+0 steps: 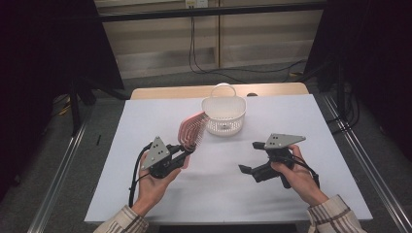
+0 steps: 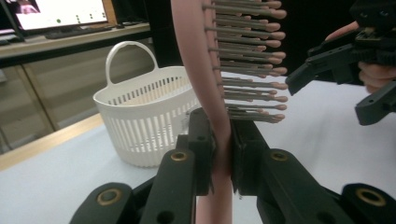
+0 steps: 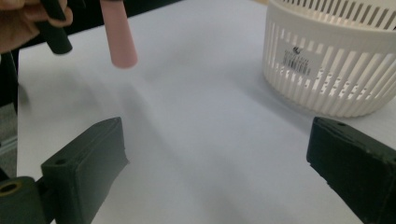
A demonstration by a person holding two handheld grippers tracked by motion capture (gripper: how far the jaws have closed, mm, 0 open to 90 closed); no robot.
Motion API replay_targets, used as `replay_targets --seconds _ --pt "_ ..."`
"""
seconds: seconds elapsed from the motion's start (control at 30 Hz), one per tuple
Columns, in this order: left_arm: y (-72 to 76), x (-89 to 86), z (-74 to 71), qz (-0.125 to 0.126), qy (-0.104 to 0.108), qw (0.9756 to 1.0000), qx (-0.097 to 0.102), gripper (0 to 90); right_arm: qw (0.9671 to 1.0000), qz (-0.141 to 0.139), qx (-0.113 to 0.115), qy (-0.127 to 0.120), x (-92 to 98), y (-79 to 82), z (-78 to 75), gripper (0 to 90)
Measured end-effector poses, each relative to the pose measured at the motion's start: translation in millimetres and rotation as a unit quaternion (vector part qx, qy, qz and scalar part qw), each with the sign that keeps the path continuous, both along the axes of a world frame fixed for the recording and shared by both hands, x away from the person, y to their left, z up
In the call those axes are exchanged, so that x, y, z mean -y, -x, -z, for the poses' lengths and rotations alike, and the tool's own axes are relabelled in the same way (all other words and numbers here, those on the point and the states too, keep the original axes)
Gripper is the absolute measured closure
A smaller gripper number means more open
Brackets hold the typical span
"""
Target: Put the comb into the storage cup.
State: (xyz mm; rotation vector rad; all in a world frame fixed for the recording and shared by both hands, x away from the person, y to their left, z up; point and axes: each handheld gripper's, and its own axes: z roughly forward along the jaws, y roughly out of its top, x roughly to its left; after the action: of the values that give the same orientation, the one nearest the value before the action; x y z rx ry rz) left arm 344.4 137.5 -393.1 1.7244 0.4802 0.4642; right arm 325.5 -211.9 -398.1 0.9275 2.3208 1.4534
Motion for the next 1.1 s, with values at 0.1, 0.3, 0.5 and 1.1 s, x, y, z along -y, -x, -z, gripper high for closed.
replay_targets --seconds 0.1,0.3,0.5,1.1 --pt "-1.0 1.0 2.4 0.014 0.008 0.9998 -0.014 80.7 0.9996 0.015 0.022 -0.008 1.7 -0.4 -1.5 4.1" --pt "-0.6 4.1 4.1 0.028 0.014 0.999 -0.032 80.7 0.998 0.039 0.046 -0.019 3.0 -1.6 0.7 4.3" --pt "-1.8 5.1 6.8 0.043 0.035 0.9974 -0.046 80.7 0.9963 0.044 0.065 -0.035 3.5 -1.4 -1.1 5.5" --pt "2.9 16.3 12.1 0.092 0.041 0.9932 -0.06 80.7 0.9903 0.001 0.105 -0.091 -15.8 2.4 -16.0 1.1"
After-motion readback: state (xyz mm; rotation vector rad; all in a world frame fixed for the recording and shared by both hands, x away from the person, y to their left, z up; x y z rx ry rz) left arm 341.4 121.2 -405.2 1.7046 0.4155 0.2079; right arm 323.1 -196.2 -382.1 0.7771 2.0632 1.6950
